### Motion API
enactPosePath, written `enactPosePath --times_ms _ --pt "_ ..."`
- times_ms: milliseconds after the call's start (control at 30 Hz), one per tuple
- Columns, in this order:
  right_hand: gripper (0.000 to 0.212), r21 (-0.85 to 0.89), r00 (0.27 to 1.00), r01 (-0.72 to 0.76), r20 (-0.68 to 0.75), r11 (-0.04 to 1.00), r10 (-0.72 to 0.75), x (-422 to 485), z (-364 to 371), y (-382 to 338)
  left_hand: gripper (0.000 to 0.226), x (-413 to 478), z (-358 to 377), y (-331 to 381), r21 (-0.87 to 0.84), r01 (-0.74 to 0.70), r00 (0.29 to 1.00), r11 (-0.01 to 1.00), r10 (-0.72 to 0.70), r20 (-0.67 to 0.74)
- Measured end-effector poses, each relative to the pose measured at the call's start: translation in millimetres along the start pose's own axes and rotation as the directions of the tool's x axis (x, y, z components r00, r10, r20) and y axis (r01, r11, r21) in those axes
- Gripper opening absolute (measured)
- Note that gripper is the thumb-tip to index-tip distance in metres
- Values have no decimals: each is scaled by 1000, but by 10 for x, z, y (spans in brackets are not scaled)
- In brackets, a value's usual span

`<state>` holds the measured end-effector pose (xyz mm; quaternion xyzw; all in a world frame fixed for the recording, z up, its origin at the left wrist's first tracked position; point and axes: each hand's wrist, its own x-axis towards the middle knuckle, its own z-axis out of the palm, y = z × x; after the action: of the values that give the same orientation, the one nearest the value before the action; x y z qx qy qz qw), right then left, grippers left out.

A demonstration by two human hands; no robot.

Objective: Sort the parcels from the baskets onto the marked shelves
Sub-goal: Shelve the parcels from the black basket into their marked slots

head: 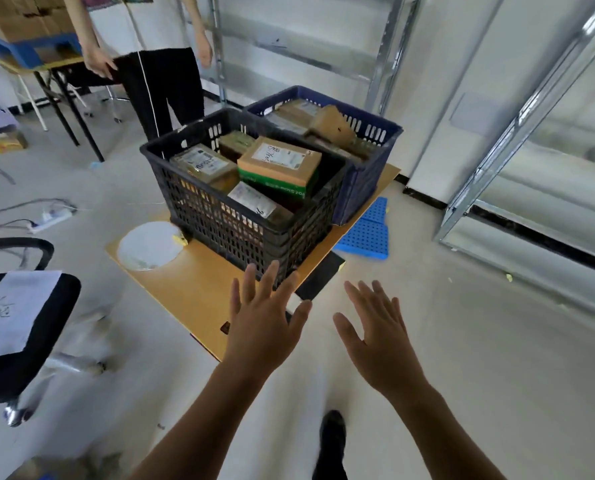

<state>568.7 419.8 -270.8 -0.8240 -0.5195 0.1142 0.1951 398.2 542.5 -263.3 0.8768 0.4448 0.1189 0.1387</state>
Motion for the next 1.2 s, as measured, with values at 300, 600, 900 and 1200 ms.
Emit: enactPosePath --times_ms 300,600,900,1200 --pt "78 87 987 131 85 988 -138 1486 -335 830 67 1341 221 501 53 137 989 989 -134 -58" --pt "75 139 930 306 169 942 -327 2633 -531 867 71 2058 221 387 29 346 931 938 -339 -138" --pt "70 110 872 413 240 904 -428 3724 -404 595 88 3030 495 89 -270 490 841 829 -531 -106" --pt "71 86 851 440 278 894 -446 4709 -317 491 120 3687 690 -100 -730 571 643 375 -758 113"
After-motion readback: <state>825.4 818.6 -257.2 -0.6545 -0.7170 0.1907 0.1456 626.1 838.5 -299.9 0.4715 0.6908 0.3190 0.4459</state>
